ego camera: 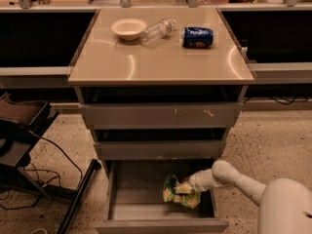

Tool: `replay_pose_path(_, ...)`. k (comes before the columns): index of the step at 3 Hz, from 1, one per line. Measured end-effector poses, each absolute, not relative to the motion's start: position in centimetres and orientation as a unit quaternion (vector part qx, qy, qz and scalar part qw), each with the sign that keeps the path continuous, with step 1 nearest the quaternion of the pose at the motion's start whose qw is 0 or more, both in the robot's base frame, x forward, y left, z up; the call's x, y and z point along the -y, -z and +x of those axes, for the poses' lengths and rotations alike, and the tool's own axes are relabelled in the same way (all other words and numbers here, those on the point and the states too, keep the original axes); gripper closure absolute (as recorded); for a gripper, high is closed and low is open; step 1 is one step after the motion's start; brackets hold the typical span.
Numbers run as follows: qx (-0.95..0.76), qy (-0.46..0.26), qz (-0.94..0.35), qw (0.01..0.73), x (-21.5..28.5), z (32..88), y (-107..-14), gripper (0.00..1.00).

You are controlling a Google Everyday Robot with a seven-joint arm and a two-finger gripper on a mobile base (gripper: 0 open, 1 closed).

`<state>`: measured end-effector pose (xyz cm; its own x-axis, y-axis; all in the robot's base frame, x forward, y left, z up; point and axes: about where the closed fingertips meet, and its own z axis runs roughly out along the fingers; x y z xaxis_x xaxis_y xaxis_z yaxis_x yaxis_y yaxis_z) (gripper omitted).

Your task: Place green rice chip bag into bottom drawer

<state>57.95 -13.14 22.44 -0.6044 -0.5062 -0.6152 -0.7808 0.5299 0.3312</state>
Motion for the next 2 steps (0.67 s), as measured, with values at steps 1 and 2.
replay_pose_path(1,-0.842,-0.317,-0.376,0.222,12.8,58.3,-20.0,1.0)
replay_pose_path(2,-0.825,-0.373,-0.375,0.198,10.2,56.2,-15.4,0.81)
